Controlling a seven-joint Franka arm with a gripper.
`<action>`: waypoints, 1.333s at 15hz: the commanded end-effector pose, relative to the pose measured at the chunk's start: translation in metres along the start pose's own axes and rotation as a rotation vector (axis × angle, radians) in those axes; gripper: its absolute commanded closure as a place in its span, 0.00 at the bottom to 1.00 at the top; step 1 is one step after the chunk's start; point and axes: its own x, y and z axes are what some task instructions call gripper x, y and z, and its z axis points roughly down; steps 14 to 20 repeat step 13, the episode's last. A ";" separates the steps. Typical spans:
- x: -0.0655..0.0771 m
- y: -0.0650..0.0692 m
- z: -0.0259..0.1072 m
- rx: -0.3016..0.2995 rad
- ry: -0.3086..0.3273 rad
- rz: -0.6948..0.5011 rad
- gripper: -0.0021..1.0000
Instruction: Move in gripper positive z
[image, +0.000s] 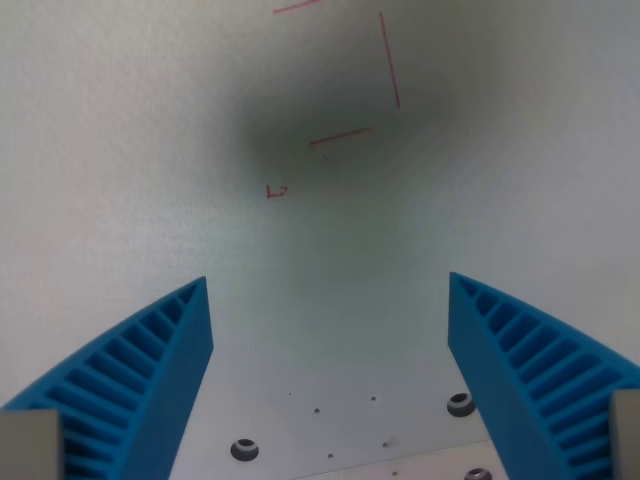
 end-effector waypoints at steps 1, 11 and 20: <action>0.000 0.000 0.004 0.000 0.002 0.000 0.00; 0.000 0.000 0.054 0.000 0.002 0.000 0.00; 0.000 0.000 0.064 0.000 0.002 0.000 0.00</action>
